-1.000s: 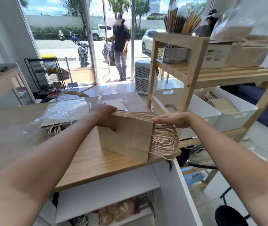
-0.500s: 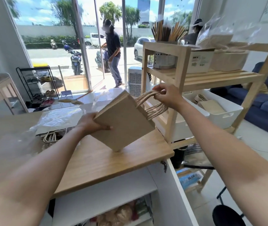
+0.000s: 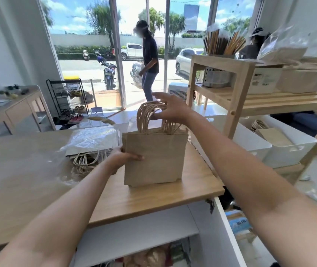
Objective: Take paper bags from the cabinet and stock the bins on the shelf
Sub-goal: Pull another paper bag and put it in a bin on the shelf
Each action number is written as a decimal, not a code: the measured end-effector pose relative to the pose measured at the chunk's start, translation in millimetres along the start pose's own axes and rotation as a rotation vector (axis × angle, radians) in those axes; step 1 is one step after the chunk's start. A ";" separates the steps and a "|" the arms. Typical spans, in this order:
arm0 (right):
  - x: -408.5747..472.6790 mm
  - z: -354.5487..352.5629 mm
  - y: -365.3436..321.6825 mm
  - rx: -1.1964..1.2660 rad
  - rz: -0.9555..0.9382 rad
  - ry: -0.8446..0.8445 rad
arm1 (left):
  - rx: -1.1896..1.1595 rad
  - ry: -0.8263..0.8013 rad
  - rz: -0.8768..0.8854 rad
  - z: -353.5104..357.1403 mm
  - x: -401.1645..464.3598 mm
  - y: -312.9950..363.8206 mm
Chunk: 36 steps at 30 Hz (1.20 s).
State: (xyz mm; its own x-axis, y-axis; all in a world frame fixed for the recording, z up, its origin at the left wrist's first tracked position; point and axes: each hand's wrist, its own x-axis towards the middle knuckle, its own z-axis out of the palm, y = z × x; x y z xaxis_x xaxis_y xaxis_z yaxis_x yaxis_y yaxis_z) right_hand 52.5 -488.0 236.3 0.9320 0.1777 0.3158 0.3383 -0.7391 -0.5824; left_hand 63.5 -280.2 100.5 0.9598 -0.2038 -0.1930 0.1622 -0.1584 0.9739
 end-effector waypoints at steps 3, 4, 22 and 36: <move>-18.6 -10.4 23.4 0.368 0.070 -0.133 | -0.003 -0.003 -0.009 -0.9 -2.4 -2.8; -25.1 -8.0 36.5 0.492 0.123 -0.105 | -0.005 -0.013 -0.010 -1.5 -2.8 -4.3; -83.7 74.8 113.1 0.942 0.333 -0.232 | -0.127 -0.060 0.024 -1.8 8.5 -15.4; -120.7 79.1 113.7 0.447 0.391 0.060 | 0.248 -0.081 0.166 7.8 6.8 -4.2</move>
State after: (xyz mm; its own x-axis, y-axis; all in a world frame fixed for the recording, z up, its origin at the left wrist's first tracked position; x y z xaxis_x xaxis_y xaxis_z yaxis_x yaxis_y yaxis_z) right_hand -11.3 -542.2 72.7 0.9939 -0.0990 0.0485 0.0054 -0.3950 -0.9187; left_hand 67.6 -288.4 94.2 0.9456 -0.3210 -0.0520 -0.0657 -0.3452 0.9362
